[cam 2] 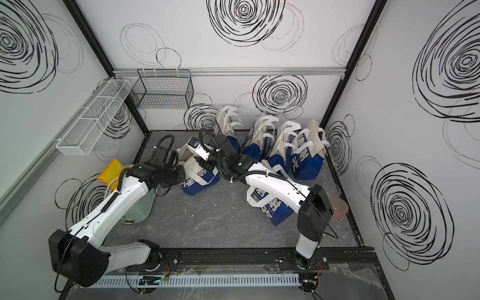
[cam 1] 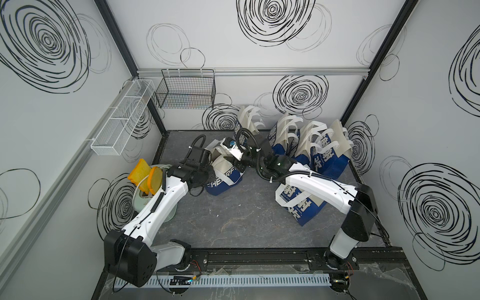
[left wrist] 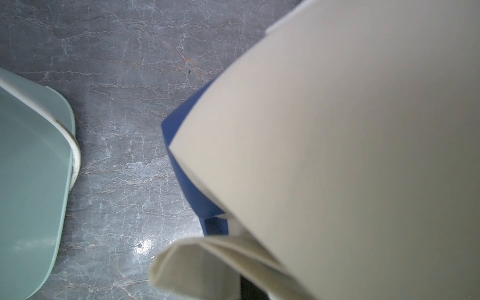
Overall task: Open the takeout bag
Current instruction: Open the takeout bag at the center of the board.
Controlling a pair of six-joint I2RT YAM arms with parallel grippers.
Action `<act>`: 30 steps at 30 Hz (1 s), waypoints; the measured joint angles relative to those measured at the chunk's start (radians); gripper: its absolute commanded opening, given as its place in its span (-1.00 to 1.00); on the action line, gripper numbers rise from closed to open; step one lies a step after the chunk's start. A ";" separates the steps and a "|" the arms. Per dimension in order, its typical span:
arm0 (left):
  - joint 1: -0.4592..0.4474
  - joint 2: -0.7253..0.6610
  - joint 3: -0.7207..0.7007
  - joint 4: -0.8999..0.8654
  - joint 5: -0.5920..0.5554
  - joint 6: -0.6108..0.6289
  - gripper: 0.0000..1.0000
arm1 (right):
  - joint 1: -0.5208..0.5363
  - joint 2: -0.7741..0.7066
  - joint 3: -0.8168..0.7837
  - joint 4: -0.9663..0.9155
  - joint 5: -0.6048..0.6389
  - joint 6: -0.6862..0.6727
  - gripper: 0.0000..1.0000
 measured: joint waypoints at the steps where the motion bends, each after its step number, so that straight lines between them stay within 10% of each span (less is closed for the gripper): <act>1: 0.000 0.000 0.000 0.000 0.000 0.000 -1.00 | 0.000 0.010 0.008 0.001 0.003 -0.002 -0.19; 25: 0.006 0.001 0.000 0.002 0.004 0.005 -1.00 | 0.003 0.132 0.070 -0.002 0.035 -0.013 -0.60; 30: 0.015 0.001 0.000 0.005 0.013 0.012 -1.00 | 0.003 0.161 0.106 -0.006 0.044 -0.008 -1.00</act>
